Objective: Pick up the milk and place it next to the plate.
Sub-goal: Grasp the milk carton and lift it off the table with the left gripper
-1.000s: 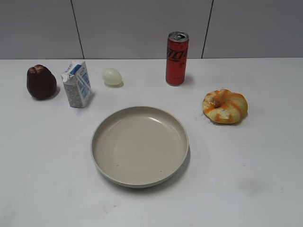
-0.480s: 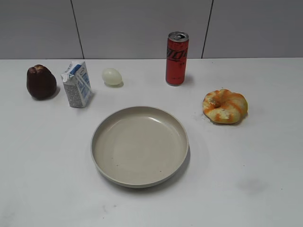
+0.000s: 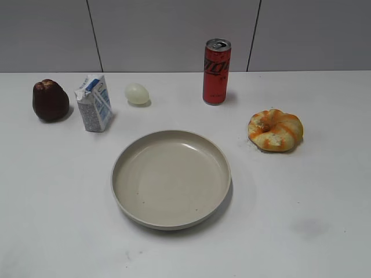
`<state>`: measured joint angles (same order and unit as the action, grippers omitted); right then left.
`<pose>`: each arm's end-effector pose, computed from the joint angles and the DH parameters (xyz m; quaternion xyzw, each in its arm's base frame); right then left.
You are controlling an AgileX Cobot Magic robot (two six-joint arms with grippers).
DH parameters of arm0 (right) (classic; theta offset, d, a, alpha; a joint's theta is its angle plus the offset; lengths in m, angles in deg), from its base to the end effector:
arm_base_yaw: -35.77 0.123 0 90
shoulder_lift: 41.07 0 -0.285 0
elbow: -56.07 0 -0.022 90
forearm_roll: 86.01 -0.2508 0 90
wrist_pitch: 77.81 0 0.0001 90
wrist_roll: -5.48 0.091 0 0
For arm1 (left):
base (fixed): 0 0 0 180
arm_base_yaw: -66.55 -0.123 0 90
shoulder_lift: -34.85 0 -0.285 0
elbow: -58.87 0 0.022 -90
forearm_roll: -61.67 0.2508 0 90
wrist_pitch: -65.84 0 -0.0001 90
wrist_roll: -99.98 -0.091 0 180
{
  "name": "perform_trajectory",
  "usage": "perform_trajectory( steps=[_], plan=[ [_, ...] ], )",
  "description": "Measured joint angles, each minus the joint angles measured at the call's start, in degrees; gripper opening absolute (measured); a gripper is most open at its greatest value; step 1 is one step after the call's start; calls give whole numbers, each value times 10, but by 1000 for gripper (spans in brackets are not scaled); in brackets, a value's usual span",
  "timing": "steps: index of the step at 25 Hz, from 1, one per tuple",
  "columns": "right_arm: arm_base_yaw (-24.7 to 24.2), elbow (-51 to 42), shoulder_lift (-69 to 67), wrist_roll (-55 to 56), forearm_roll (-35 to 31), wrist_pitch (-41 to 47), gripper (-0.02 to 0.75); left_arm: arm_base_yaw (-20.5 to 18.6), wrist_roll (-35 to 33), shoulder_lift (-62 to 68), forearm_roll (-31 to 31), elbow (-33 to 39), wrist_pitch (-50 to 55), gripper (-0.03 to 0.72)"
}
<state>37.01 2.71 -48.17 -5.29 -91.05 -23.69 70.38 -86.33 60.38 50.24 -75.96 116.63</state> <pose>0.0070 0.0066 0.2633 -0.0855 0.8362 -0.0011 0.5416 0.0483 -0.0173 0.3032 0.0596 0.8662 -0.0875 0.4883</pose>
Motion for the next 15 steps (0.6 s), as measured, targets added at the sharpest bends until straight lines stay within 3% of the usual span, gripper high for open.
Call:
perform_trajectory(
  steps=[8, 15],
  plan=[
    [0, 0, 0, 0, 0, 0, 500, 45, -60, 243, -41, -73, -113, 558],
    [0, 0, 0, 0, 0, 0, 500, 83, -90, 506, -41, -243, -128, 558]
  ],
)
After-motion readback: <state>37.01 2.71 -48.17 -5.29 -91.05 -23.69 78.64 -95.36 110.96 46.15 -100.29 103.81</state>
